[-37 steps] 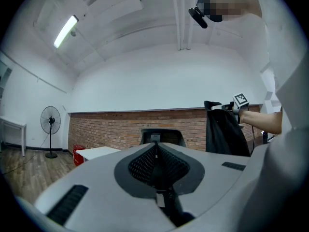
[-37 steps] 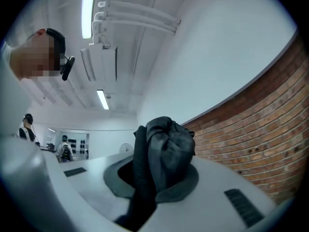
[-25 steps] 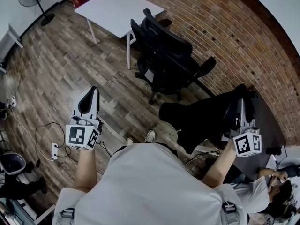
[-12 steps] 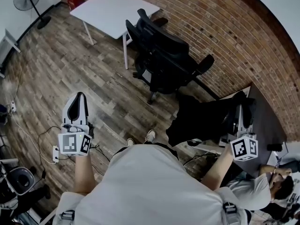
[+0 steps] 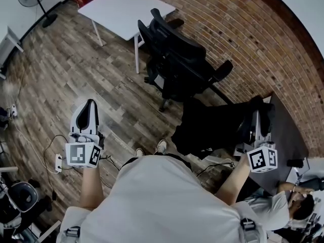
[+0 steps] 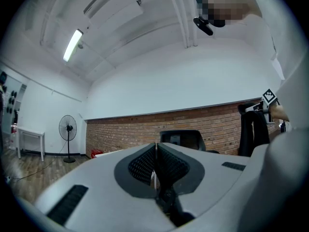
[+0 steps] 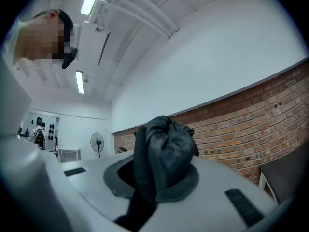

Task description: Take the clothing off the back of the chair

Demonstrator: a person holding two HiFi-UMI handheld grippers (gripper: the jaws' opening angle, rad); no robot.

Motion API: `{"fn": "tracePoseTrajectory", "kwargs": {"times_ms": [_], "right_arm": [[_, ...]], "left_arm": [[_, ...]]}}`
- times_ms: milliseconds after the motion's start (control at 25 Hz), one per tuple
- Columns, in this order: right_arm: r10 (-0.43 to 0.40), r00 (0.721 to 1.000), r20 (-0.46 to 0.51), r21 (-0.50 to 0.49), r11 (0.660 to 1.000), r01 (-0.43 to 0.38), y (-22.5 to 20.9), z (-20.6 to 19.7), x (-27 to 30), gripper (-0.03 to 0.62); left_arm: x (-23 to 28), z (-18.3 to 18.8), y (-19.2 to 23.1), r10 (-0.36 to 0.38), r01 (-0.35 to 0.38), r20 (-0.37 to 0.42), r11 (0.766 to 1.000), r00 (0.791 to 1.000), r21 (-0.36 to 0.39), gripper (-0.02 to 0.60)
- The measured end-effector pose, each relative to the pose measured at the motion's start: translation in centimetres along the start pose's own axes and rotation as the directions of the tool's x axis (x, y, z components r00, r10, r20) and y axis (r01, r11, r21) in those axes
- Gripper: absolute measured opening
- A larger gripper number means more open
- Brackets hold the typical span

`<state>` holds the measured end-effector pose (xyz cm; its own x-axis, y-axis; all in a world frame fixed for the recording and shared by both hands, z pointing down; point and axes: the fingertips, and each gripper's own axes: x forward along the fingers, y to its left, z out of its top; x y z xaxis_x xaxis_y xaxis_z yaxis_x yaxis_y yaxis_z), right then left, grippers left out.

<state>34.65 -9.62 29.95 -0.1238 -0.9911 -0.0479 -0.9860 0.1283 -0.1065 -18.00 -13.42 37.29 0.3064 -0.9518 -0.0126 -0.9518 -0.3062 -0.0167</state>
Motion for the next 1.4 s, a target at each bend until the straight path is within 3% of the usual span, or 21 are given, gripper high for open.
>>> {"fn": "tracePoseTrajectory", "kwargs": {"times_ms": [760, 1400], "right_arm": [[0.053, 0.998, 0.016, 0.025, 0.998, -0.053, 1.1, 0.8, 1.2, 0.058], [0.039, 0.999, 0.006, 0.005, 0.999, -0.04, 1.5, 0.9, 1.1, 0.058]], "left_arm": [[0.8, 0.7, -0.2, 0.013, -0.013, 0.013, 1.0, 1.0, 0.007, 0.029], [1.2, 0.9, 0.2, -0.003, 0.003, 0.016, 1.0, 1.0, 0.012, 0.029]]}}
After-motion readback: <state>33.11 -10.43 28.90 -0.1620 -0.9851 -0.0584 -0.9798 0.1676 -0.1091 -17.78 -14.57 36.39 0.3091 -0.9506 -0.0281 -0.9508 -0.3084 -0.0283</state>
